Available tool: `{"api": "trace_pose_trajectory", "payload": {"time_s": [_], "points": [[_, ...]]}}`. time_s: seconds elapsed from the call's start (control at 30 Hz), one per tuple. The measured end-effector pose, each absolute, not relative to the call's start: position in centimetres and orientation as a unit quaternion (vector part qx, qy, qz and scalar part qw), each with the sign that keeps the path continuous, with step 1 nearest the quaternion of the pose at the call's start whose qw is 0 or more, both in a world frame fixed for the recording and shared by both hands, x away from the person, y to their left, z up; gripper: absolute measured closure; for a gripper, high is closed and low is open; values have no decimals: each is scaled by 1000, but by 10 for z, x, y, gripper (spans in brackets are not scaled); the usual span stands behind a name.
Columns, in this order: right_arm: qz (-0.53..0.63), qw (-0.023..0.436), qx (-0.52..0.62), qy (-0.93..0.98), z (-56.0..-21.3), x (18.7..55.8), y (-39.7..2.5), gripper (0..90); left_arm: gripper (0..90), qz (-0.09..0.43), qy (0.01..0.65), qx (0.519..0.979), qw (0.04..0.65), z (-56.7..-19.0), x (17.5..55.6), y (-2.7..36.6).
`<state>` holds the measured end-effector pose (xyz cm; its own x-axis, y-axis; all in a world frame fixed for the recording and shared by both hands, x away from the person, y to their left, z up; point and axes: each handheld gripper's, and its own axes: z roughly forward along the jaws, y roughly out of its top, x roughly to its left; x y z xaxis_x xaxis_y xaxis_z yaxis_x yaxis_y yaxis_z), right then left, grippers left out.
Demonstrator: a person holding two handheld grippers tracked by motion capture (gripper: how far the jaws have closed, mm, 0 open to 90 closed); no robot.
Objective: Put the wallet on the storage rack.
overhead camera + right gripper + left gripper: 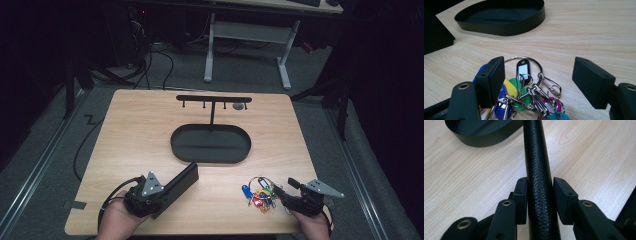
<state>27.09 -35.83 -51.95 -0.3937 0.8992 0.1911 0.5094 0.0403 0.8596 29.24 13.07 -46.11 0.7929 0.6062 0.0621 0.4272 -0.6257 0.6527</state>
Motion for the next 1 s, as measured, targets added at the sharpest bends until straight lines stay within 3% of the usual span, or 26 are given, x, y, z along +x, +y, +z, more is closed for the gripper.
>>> {"api": "trace_pose_trajectory", "payload": {"time_s": [0.4, 0.6, 1.0], "points": [[467, 205, 512, 691, -520, 271, -357, 265, 731, 114, 289, 892, 328, -461, 298, 134], [465, 207, 513, 691, -520, 271, -357, 266, 736, 165, 245, 896, 330, -462, 293, 129], [466, 216, 507, 692, -519, 272, -357, 272, 736, 212, 190, 891, 355, -440, 301, 119]]}}
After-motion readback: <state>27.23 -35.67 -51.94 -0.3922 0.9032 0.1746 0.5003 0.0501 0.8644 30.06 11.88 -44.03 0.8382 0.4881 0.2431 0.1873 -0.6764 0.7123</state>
